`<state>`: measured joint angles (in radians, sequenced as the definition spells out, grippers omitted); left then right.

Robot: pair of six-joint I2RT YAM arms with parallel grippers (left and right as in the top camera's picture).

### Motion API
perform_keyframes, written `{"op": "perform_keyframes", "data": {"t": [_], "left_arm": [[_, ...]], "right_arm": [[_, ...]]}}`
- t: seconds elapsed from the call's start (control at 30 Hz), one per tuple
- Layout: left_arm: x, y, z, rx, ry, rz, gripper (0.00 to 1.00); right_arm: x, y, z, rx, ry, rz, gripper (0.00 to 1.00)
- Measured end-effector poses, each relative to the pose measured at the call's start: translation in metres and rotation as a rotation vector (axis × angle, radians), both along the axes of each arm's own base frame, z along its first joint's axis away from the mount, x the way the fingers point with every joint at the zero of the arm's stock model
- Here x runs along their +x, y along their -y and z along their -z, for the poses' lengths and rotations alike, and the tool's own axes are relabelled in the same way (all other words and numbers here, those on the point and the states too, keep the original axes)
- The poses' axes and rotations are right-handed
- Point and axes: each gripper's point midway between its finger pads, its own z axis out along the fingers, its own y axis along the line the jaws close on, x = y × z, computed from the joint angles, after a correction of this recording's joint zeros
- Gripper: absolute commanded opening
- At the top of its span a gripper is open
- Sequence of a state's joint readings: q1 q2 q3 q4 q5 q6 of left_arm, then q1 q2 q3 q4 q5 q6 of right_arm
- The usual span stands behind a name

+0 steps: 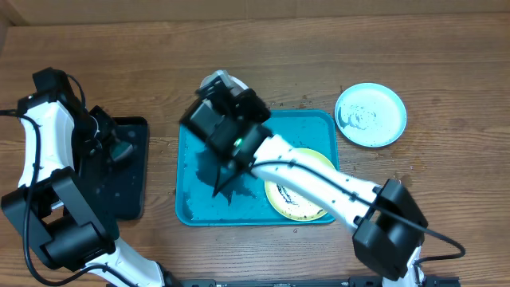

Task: Clean dirty plates on tray and stack at the side

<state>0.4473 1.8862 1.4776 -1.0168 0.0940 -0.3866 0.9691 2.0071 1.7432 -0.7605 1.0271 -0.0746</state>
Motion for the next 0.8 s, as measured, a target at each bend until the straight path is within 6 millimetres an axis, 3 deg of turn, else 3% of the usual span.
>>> {"op": "perform_keyframes", "data": {"t": [0.27, 0.37, 0.4, 0.47, 0.5, 0.8], "left_arm": [[-0.001, -0.002, 0.023, 0.023, 0.012, -0.002, 0.05], [-0.004, -0.001, 0.029, 0.020, 0.005, -0.001, 0.28], [-0.006, 0.000, 0.031, 0.019, 0.001, -0.004, 0.44], [-0.007, 0.000, 0.031, 0.019, -0.002, -0.005, 0.64], [-0.007, 0.000, 0.032, 0.019, -0.002, -0.005, 0.68], [-0.006, 0.000, 0.032, 0.019, -0.002, -0.007, 0.66]], "right_arm": [[-0.024, -0.029, -0.044, -0.261, 0.161, -0.071, 0.04], [-0.030, -0.034, -0.050, -0.319, 0.176, -0.086, 0.04], [-0.032, -0.035, -0.052, -0.334, 0.178, -0.089, 0.04], [-0.033, -0.035, -0.053, -0.355, 0.180, -0.089, 0.04], [-0.033, -0.034, -0.054, -0.363, 0.181, -0.089, 0.04], [-0.033, -0.032, -0.056, -0.394, 0.182, -0.084, 0.04]]}}
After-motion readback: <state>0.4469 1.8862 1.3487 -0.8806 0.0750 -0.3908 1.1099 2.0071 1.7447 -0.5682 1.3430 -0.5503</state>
